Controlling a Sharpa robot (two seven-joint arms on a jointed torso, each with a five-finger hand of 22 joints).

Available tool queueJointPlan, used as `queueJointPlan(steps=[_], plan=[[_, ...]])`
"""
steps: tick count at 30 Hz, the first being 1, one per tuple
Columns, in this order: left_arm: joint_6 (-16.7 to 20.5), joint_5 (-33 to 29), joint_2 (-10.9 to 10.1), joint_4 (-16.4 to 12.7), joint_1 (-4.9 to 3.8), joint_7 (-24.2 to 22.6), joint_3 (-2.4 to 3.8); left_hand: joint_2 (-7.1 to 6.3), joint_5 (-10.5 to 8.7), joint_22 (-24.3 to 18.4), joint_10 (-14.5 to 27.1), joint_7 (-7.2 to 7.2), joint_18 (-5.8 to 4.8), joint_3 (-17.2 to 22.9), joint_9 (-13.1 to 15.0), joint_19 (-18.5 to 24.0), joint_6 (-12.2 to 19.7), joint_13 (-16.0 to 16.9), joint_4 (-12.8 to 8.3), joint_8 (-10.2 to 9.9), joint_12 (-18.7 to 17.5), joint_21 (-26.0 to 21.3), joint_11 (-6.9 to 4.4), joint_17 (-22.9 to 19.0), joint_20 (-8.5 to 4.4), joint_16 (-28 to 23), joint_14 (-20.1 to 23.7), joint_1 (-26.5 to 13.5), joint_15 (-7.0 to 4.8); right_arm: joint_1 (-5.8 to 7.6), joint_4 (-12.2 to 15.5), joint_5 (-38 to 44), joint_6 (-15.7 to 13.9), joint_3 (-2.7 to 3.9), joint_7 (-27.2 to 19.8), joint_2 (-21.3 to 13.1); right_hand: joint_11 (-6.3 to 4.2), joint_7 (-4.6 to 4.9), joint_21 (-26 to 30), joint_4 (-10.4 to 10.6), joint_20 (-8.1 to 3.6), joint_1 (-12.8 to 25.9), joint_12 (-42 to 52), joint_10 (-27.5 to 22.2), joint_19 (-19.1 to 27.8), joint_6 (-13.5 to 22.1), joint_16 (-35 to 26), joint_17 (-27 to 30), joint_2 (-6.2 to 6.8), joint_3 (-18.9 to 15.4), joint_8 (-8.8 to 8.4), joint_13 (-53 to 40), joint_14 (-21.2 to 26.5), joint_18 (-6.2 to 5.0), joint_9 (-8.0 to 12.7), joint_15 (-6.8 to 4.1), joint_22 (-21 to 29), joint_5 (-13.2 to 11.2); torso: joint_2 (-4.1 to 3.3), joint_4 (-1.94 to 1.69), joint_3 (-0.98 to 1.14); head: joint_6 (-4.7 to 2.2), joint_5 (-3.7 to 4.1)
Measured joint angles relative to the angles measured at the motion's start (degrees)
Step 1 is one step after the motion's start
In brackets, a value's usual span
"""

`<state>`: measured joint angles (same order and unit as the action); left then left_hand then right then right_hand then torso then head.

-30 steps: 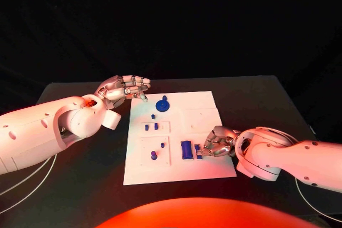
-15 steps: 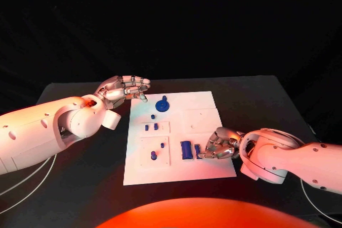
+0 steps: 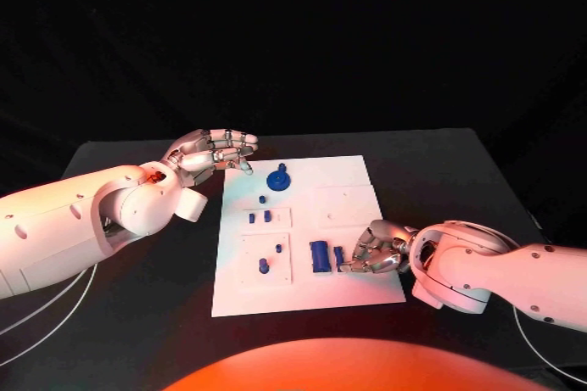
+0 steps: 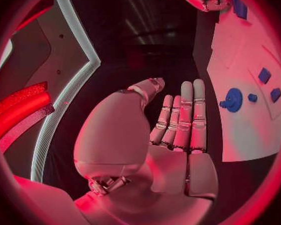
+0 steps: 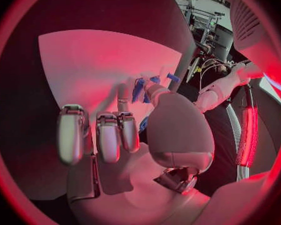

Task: Assemble the parts on the task board

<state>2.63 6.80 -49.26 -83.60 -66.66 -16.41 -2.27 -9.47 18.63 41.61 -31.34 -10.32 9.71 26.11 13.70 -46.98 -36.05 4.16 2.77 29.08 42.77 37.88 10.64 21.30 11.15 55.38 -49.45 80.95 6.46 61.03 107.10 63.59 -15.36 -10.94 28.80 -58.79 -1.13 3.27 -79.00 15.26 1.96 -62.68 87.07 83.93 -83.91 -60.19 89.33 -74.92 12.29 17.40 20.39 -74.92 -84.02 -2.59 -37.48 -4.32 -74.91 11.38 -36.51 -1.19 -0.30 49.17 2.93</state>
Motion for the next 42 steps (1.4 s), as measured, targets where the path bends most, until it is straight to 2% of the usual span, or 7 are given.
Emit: queueJointPlan(steps=[22,27,30,34,37,40,42], plan=[[0.0,0.0,0.0,0.0,0.14,0.1,-0.06,0.00,0.00,0.0,0.0,0.00,0.00,0.0,0.0,0.0,0.0,0.0,0.0,0.0,0.0,0.0,0.00,0.0,0.00,0.0,0.0,0.0,0.00,-0.30,-1.3,-0.3,-1.5,0.08,-1.2,0.6,0.00,0.10,0.0,0.3,0.00,-0.5,0.0,0.0,0.0,-0.1,0.0,0.0,-0.53,-0.3,-0.79,0.0,0.0,0.00,0.2,0.00,0.0,0.0,0.10,0.08,-0.03,-0.28,-0.09],[0.1,0.0,-0.1,0.0,0.34,-0.1,-0.09,0.00,0.00,0.0,0.0,0.00,0.00,0.0,-0.1,0.0,0.0,0.0,0.0,0.0,0.2,0.0,0.00,0.0,0.00,0.2,0.0,0.0,0.00,0.96,-1.7,-1.8,-3.7,0.19,-4.2,-0.2,0.54,0.76,3.1,0.7,0.00,-1.5,-2.0,0.1,0.0,1.5,-0.3,0.0,0.49,-2.3,-1.34,0.0,0.0,0.00,0.2,0.00,0.0,1.9,0.28,0.09,-0.14,-0.87,0.05],[0.5,-0.3,0.0,0.2,0.52,-0.7,-0.13,0.00,0.00,0.0,0.0,0.00,0.00,0.0,-0.2,0.0,0.0,0.0,0.0,0.3,0.5,-0.1,0.00,0.0,0.00,0.2,0.0,0.0,0.00,2.32,-4.2,-4.6,-5.9,0.30,-8.1,0.1,0.97,1.37,7.0,0.8,0.22,-2.7,-4.5,0.1,-0.2,2.7,-1.1,0.0,0.67,-3.4,-1.90,0.0,0.0,0.00,0.4,0.43,0.0,3.0,0.47,0.13,-0.29,-1.26,0.14],[1.8,-1.2,0.3,0.8,0.69,-2.3,-0.15,-0.06,0.00,-0.4,-1.4,0.00,0.00,-0.1,-0.5,0.2,0.0,0.0,0.6,1.0,1.0,-0.9,-0.30,-0.1,0.22,0.2,0.6,-0.7,0.00,3.96,-9.9,-11.6,-9.0,0.39,-15.7,1.4,1.75,2.17,14.6,0.4,1.13,-5.9,-10.4,0.1,1.8,4.6,-2.9,0.0,-0.30,-3.7,-2.35,0.0,0.1,-1.40,0.4,1.16,0.0,4.1,0.93,0.25,-0.59,-1.97,0.22],[3.4,-2.2,0.7,1.7,0.73,-3.9,-0.15,-0.71,0.00,-1.5,-3.7,-0.01,0.00,-0.1,-1.0,0.9,-0.9,-0.1,1.6,1.6,1.3,-2.8,-0.47,-0.5,0.84,0.0,2.7,-1.3,0.12,5.32,-15.3,-19.5,-10.7,0.58,-22.8,3.5,2.66,2.87,26.8,0.2,1.79,-8.2,-20.4,-4.1,6.3,6.2,-7.0,1.5,-0.60,-3.5,-2.35,0.0,0.0,-3.60,0.2,1.88,0.0,4.5,1.40,0.33,-0.79,-2.73,0.18],[5.5,-3.4,1.1,2.9,0.75,-5.8,-0.13,-1.09,0.00,-4.5,-6.8,-0.14,-0.01,1.1,-2.1,2.5,-2.6,-0.5,2.7,1.9,-0.8,-7.4,-0.33,-2.4,1.70,-3.4,6.3,-1.7,0.77,6.21,-20.2,-28.0,-11.5,0.90,-29.5,5.9,3.72,3.82,44.0,0.2,2.71,-9.2,-34.8,-12.4,13.1,9.0,-14.4,11.5,-0.46,-3.5,-2.67,3.1,3.3,-5.53,0.1,3.00,0.8,4.5,1.73,0.35,-0.94,-3.67,0.15],[6.9,-4.2,1.5,3.9,0.76,-7.0,-0.12,-1.21,0.00,-7.1,-8.9,-0.38,-0.01,1.8,-3.0,2.7,-3.7,-0.6,3.4,1.9,-4.3,-10.9,-0.24,-4.7,1.99,-7.9,7.6,-1.6,1.28,6.43,-23.1,-32.7,-11.5,1.07,-33.0,7.5,4.97,4.96,56.1,0.3,3.80,-10.9,-47.6,-21.1,18.6,11.4,-26.3,26.2,-0.97,-3.5,-2.69,10.8,11.4,-7.14,0.6,4.15,5.5,3.8,1.91,0.36,-1.01,-4.30,0.18]])
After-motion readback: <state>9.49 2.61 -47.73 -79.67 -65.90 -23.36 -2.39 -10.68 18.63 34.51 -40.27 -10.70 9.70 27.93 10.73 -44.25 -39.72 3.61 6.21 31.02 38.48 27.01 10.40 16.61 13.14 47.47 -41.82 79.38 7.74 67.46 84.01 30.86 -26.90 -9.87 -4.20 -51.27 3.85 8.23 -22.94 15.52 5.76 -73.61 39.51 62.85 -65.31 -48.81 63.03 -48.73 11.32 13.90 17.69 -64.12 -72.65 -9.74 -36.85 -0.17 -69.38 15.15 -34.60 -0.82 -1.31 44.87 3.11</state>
